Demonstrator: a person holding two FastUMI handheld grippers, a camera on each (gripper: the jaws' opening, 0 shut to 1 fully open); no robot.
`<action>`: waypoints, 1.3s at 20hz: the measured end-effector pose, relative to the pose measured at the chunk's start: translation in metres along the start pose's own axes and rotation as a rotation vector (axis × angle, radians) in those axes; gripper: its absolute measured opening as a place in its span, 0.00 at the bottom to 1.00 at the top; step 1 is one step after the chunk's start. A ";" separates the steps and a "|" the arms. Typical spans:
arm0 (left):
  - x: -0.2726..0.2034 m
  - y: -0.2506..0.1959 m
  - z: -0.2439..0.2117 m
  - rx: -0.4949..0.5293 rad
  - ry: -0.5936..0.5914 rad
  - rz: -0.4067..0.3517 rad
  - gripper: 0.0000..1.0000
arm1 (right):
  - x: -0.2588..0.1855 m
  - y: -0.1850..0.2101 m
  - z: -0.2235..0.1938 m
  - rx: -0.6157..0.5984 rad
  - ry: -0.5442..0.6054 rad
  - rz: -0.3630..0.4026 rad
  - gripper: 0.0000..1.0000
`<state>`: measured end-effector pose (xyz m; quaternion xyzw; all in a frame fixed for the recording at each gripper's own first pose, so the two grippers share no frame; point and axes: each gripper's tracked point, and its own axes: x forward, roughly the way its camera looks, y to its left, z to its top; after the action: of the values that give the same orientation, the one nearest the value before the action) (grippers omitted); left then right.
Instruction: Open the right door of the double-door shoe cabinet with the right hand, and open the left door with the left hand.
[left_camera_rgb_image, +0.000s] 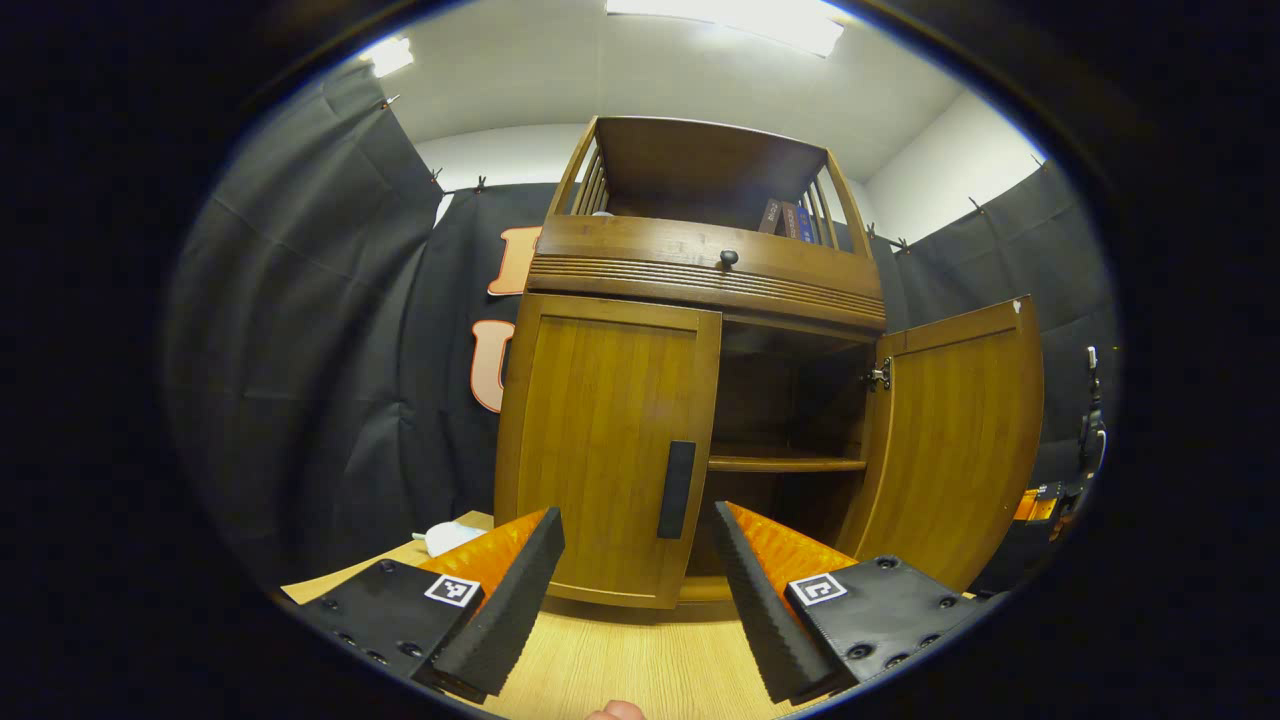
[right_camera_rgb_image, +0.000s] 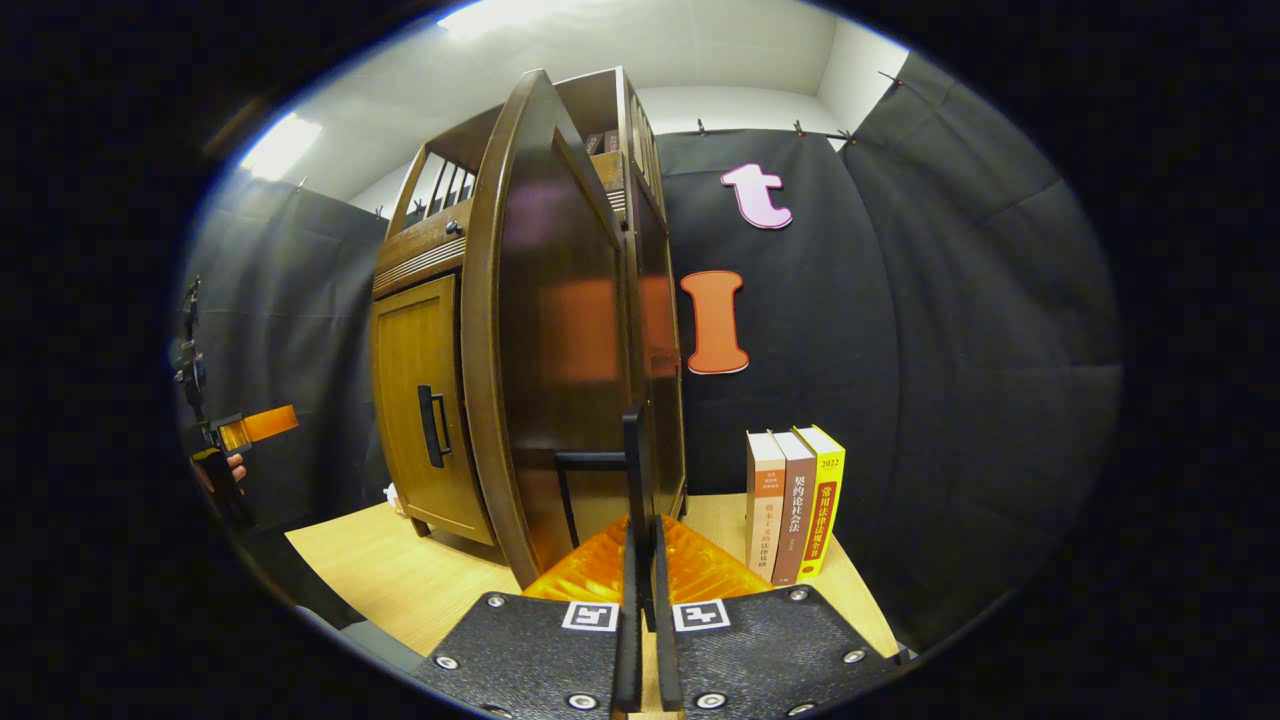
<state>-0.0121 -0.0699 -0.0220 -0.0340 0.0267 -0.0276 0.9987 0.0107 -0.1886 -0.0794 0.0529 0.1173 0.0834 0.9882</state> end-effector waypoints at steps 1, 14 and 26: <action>0.000 0.000 0.000 0.000 -0.002 0.002 0.92 | -0.006 0.000 -0.005 0.010 0.010 -0.013 0.06; 0.017 0.005 -0.023 0.038 0.034 -0.002 1.00 | -0.068 0.038 0.016 0.035 -0.053 -0.109 0.27; 0.099 -0.022 -0.024 0.006 0.042 -0.056 0.93 | -0.045 0.040 0.032 0.066 -0.109 -0.122 0.93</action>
<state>0.0840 -0.0988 -0.0499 -0.0312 0.0468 -0.0563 0.9968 -0.0311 -0.1597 -0.0332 0.0824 0.0688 0.0160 0.9941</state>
